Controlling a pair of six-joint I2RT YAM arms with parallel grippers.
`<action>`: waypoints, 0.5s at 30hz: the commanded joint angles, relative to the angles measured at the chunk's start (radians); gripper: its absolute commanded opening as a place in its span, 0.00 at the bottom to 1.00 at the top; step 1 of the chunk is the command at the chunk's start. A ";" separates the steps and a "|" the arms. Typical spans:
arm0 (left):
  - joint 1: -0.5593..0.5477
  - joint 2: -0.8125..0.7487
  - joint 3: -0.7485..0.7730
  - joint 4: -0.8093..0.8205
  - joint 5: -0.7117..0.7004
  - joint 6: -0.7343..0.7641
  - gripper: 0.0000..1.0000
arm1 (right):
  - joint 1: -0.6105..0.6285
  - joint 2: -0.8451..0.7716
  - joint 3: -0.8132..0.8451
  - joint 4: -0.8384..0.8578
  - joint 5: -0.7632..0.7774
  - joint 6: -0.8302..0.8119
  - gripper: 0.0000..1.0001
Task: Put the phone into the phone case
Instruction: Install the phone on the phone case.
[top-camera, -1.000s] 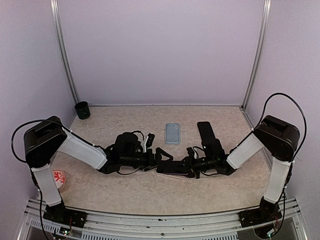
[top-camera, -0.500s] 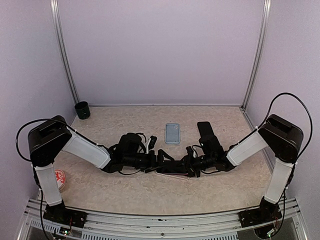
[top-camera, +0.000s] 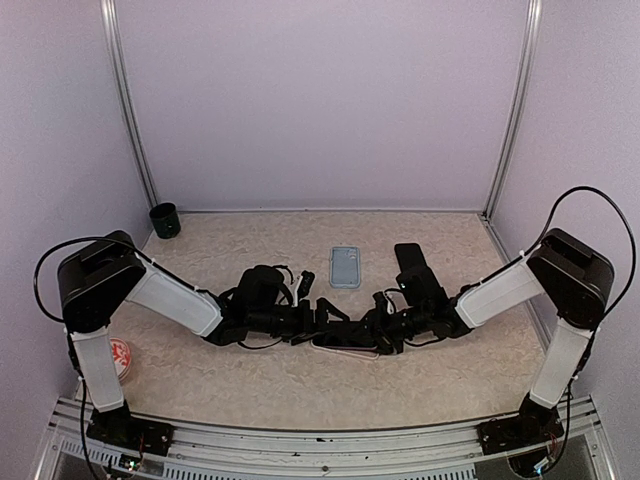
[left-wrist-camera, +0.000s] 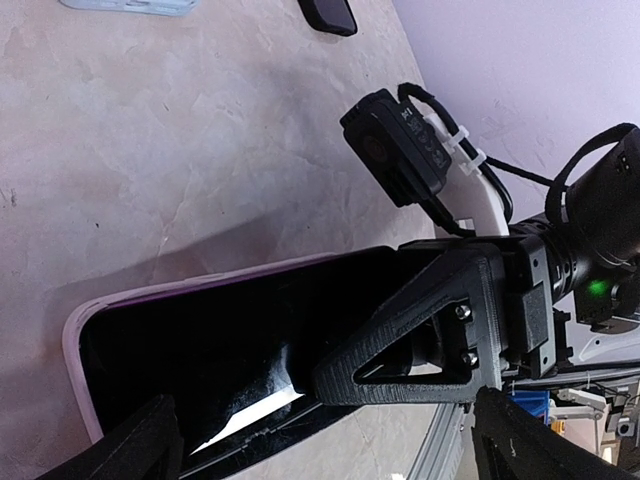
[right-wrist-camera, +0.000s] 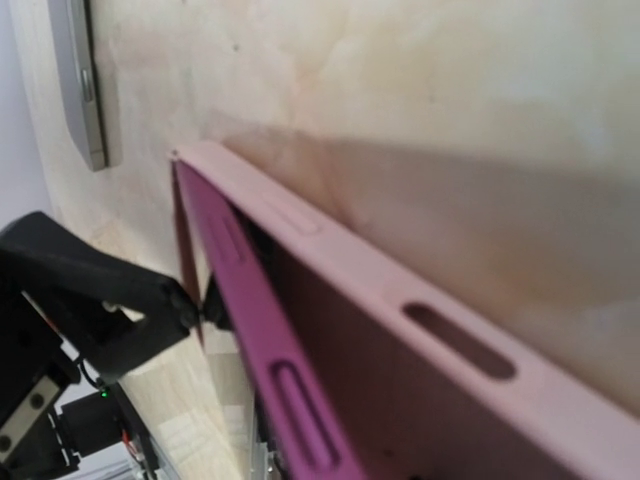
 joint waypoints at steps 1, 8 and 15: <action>-0.001 0.031 0.006 -0.035 0.009 0.000 0.99 | 0.008 -0.032 0.015 -0.097 0.037 -0.031 0.38; -0.001 0.036 0.005 -0.035 0.009 -0.002 0.99 | 0.009 -0.049 0.016 -0.125 0.049 -0.044 0.38; 0.000 0.042 0.003 -0.036 0.008 0.000 0.99 | 0.009 -0.074 0.019 -0.177 0.073 -0.071 0.38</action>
